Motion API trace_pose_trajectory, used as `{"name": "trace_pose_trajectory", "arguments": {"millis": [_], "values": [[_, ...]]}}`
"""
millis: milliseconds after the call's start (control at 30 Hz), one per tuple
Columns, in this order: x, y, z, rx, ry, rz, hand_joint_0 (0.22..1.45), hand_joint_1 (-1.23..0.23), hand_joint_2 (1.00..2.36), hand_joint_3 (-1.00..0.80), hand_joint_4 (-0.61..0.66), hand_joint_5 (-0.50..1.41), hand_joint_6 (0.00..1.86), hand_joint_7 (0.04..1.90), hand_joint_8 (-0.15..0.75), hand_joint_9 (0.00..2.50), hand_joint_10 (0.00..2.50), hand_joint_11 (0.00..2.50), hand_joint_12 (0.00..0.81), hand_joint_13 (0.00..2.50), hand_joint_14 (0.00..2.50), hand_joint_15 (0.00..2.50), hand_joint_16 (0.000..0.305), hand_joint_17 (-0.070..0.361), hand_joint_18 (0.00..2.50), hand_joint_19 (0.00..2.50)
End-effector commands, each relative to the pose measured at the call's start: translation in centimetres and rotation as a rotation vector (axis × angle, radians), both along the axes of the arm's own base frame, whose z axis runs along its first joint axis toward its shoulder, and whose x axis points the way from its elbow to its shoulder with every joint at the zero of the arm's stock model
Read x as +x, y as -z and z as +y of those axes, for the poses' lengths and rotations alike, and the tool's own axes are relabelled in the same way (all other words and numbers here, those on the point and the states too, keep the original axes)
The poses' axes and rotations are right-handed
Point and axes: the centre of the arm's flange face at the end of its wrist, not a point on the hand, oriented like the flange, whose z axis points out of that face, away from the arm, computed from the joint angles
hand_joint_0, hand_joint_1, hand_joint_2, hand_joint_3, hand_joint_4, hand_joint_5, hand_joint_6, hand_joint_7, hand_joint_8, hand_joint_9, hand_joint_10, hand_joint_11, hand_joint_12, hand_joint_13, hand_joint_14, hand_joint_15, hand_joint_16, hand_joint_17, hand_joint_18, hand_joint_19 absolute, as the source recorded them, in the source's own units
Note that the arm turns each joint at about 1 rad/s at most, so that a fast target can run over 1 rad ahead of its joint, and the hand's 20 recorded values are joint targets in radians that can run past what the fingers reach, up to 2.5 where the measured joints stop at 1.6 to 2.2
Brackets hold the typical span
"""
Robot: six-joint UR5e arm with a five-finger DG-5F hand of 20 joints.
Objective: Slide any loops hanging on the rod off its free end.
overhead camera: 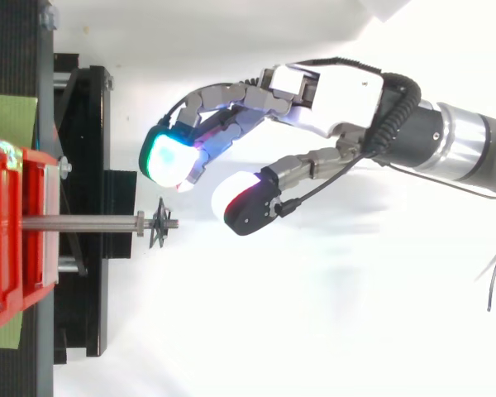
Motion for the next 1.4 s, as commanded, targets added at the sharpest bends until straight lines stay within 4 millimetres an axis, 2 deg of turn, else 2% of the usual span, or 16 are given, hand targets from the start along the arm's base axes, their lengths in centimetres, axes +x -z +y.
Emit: {"name": "trace_pose_trajectory", "arguments": {"millis": [0, 233, 633, 1367], "values": [[1.0, 0.8, 0.2, 0.004, -0.006, -0.021, 0.56, -0.61, 1.00, -0.46, 0.33, -0.15, 0.50, 1.00, 0.285, 0.90, 0.01, 0.36, 0.366, 0.82, 0.02, 0.36, 0.047, 0.105, 0.55, 0.42], [2.7, -0.9, 1.7, -0.005, -0.047, -0.062, 0.56, -0.61, 1.00, -0.46, 0.33, -0.14, 0.50, 1.00, 0.286, 0.91, 0.01, 0.37, 0.369, 0.82, 0.02, 0.37, 0.047, 0.106, 0.56, 0.42], [3.3, -1.6, 3.2, -0.066, -0.063, -0.079, 0.58, -0.61, 1.01, -0.43, 0.32, -0.14, 0.50, 1.03, 0.281, 0.91, 0.01, 0.36, 0.366, 0.83, 0.02, 0.37, 0.047, 0.105, 0.55, 0.42], [3.7, -2.3, 2.7, -0.072, -0.077, -0.093, 0.61, -0.63, 1.01, -0.38, 0.28, -0.13, 0.50, 1.13, 0.278, 0.92, 0.01, 0.37, 0.366, 0.83, 0.02, 0.37, 0.047, 0.106, 0.57, 0.43]]}}
